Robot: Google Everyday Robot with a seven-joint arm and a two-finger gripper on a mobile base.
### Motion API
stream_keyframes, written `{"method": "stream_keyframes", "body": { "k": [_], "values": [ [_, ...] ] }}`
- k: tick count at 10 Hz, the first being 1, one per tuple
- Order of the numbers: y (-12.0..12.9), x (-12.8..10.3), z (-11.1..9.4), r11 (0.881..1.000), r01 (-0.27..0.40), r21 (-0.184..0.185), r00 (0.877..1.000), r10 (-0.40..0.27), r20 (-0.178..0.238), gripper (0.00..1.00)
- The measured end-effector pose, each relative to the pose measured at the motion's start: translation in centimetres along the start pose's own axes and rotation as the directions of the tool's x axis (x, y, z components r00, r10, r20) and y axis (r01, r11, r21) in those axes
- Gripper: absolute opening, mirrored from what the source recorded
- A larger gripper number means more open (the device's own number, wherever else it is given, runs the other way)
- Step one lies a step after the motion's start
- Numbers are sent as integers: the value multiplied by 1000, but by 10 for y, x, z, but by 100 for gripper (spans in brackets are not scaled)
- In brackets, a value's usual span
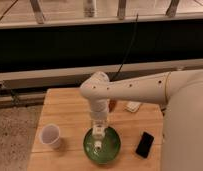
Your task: Place the bottle in the ceramic bowl
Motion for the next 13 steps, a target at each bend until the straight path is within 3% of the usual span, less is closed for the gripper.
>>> {"method": "stream_keyframes", "body": {
  "k": [2, 6, 7, 9, 13],
  "values": [
    [2, 0, 0, 1000, -1, 5, 1000, 1, 7, 6],
    [4, -1, 2, 1000, 2, 11, 1000, -2, 17, 34],
    [4, -1, 2, 1000, 3, 14, 1000, -3, 20, 35],
    [5, -1, 3, 1000, 3, 17, 1000, -3, 24, 28],
    [8, -1, 5, 1000, 3, 23, 999, -3, 34, 44]
  ]
}}
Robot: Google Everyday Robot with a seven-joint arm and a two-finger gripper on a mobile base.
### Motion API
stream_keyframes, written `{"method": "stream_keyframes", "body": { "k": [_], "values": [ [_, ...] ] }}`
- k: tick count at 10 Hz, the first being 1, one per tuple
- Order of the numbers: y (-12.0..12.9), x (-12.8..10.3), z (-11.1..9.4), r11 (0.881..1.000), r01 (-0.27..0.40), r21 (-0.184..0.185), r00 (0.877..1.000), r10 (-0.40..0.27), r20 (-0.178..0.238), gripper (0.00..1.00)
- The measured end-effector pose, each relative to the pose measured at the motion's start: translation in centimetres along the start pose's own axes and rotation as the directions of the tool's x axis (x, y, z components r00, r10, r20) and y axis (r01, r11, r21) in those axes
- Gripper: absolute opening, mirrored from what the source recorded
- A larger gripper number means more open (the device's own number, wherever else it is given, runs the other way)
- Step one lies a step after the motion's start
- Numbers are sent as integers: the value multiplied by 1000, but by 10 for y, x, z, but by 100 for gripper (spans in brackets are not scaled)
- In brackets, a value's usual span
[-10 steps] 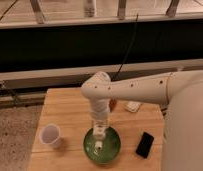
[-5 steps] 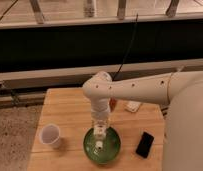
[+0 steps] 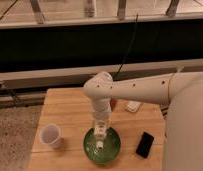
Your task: Place the bottle in the ceramic bowl
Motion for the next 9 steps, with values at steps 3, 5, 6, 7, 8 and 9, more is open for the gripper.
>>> {"method": "stream_keyframes", "body": {
  "k": [3, 5, 6, 7, 8, 9],
  "values": [
    [0, 1, 1, 1000, 0, 5, 1000, 0, 4, 50],
    [1, 1, 1, 1000, 1, 9, 1000, -1, 10, 49],
    [2, 1, 1, 1000, 1, 10, 1000, -1, 10, 52],
    [1, 1, 2, 1000, 3, 12, 1000, -3, 12, 60],
    [2, 2, 1, 1000, 4, 13, 1000, -4, 12, 71],
    [2, 2, 2, 1000, 6, 14, 1000, -6, 12, 77]
  ]
}}
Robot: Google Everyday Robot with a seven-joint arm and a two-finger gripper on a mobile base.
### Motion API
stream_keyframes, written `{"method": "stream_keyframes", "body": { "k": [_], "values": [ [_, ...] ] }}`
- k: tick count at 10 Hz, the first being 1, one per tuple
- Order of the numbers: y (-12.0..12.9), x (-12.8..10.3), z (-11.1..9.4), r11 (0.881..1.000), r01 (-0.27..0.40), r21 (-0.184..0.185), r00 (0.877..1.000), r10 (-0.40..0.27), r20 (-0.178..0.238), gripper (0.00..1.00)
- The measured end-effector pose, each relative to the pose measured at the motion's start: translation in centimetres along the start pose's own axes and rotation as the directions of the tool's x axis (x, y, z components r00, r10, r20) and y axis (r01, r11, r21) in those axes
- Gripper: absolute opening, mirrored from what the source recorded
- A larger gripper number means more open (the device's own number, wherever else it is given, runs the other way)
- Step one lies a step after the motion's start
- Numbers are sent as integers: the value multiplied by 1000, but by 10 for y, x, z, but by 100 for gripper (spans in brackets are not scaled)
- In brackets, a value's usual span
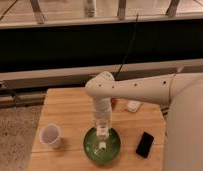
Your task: Place the bottle in the ceramic bowl
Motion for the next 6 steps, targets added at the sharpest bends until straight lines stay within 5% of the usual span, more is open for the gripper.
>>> {"method": "stream_keyframes", "body": {
  "k": [1, 4, 6],
  "values": [
    [1, 0, 0, 1000, 0, 1, 1000, 0, 0, 78],
    [0, 1, 0, 1000, 4, 7, 1000, -4, 3, 60],
    [1, 2, -1, 1000, 2, 10, 1000, -2, 4, 66]
  ]
}}
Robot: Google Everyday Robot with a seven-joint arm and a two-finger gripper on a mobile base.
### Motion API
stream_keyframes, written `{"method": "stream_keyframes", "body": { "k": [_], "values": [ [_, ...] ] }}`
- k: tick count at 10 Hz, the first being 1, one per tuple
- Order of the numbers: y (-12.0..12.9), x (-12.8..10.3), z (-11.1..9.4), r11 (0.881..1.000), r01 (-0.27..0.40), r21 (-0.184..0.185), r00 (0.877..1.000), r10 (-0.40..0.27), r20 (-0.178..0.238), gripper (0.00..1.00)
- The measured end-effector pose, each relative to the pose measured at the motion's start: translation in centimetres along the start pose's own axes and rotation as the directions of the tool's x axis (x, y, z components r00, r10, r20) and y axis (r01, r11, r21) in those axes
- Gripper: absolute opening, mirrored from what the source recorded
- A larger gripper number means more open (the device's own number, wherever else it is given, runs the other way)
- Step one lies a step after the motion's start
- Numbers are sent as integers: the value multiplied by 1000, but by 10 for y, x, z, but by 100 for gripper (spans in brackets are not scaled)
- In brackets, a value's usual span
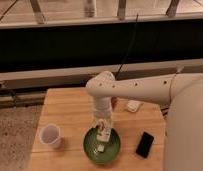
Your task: Place the bottle in the ceramic bowl
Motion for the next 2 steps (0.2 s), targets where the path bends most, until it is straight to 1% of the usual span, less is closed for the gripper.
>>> {"method": "stream_keyframes", "body": {
  "k": [2],
  "values": [
    [2, 0, 1, 1000, -4, 1, 1000, 4, 2, 80]
  ]
}}
